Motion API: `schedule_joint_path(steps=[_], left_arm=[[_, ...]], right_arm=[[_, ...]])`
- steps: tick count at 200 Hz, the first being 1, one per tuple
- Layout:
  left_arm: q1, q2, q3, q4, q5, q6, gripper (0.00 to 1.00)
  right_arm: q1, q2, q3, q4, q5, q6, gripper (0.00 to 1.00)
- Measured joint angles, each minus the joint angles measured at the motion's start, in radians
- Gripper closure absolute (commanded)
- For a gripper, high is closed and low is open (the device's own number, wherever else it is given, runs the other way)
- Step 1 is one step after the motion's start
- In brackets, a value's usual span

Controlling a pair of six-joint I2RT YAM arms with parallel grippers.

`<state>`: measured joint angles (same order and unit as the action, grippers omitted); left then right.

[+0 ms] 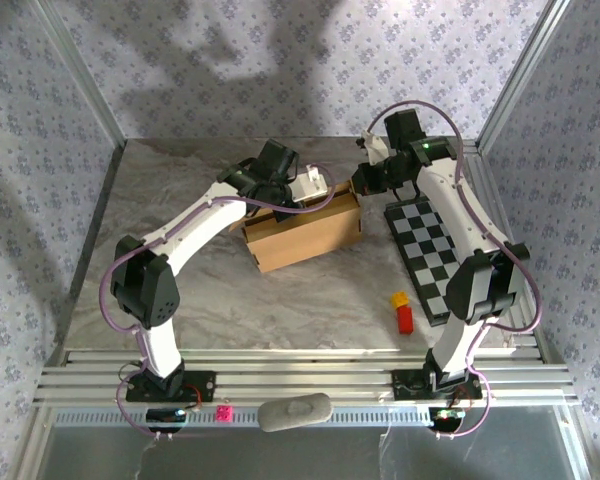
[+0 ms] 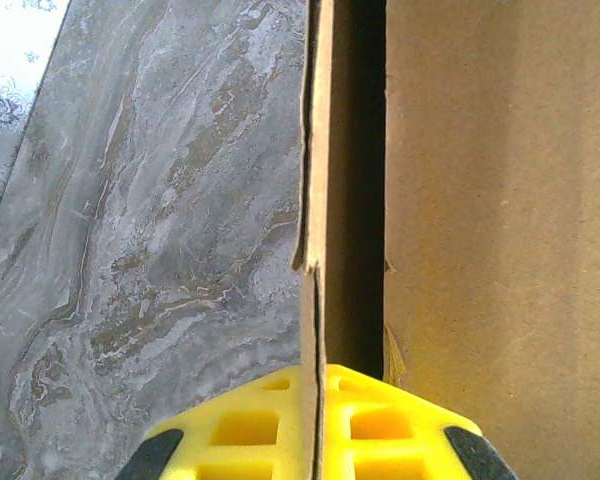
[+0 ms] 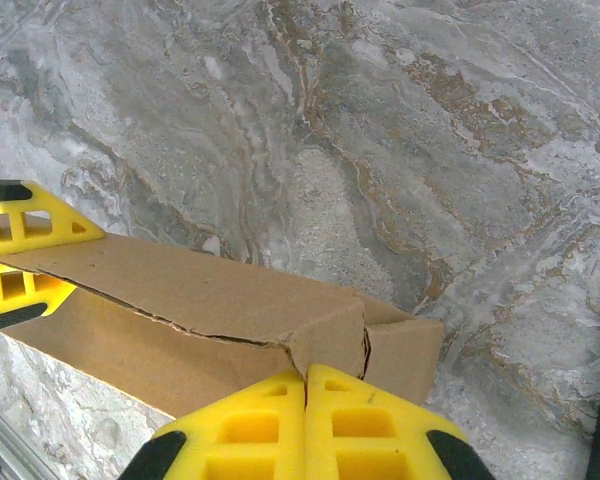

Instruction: Fold the paper box

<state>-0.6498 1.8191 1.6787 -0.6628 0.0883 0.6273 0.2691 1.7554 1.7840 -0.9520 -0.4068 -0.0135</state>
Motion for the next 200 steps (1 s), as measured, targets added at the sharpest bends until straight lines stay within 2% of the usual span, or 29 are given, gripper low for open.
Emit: schedule_joint_path(steps=[123,200], left_arm=[[-0.016,0.0,0.0,-0.009,-0.06,-0.001,0.97],[-0.021,0.005,-0.021,-0.006,-0.113,0.0,1.0]], right_arm=[[-0.005,0.032,0.018,-0.01,-0.013,0.098,1.0],[-0.006,0.028,-0.073,0.072,-0.028,0.124,1.0]])
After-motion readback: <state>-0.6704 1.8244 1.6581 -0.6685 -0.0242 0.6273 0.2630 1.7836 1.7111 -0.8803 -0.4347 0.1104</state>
